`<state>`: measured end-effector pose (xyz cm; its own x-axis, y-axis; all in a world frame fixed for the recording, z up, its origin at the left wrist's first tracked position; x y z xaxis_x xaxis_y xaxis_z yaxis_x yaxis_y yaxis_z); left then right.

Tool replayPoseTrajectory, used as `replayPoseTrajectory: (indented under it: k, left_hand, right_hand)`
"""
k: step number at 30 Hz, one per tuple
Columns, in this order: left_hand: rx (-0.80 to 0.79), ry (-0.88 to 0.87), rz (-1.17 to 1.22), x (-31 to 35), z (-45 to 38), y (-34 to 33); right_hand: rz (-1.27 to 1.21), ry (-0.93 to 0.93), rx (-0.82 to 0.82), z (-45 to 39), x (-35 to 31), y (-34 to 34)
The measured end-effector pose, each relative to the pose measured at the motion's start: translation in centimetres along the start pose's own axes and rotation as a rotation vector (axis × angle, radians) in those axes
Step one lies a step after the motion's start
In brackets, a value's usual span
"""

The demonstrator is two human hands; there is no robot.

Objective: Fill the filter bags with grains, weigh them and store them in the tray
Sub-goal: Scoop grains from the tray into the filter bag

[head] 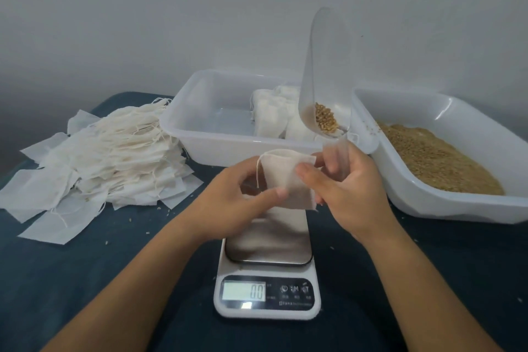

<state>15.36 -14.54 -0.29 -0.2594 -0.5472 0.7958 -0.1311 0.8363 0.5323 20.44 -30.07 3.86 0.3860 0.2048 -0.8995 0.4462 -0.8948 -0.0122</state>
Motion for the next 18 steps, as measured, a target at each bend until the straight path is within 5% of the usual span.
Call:
replayPoseTrajectory:
  k: [6,12,18]
  left_hand:
    - [0.150,0.004,0.087,-0.2,-0.1,1.5]
    - [-0.051,0.101,0.187,-1.2,0.0,0.7]
    - [-0.128,0.224,-0.005,-3.1,0.4,0.5]
  right_hand:
    - [0.012,-0.040,-0.038,0.2,0.4,-0.1]
    - [0.062,-0.123,-0.067,0.3,1.7,0.1]
    - [0.207,-0.227,-0.138,0.5,3.3,-0.9]
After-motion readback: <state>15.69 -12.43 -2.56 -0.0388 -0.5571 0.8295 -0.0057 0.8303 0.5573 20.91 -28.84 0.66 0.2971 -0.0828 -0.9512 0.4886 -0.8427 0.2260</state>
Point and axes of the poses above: each hand's wrist, its own z-axis away from the middle knuckle, its own y-axis out of the back of the hand, x = y × z, the point moved 10 cm from there along -z, towards the middle knuckle, and after that the axes turned 14 degrees about -z, right-handed, at the moved point
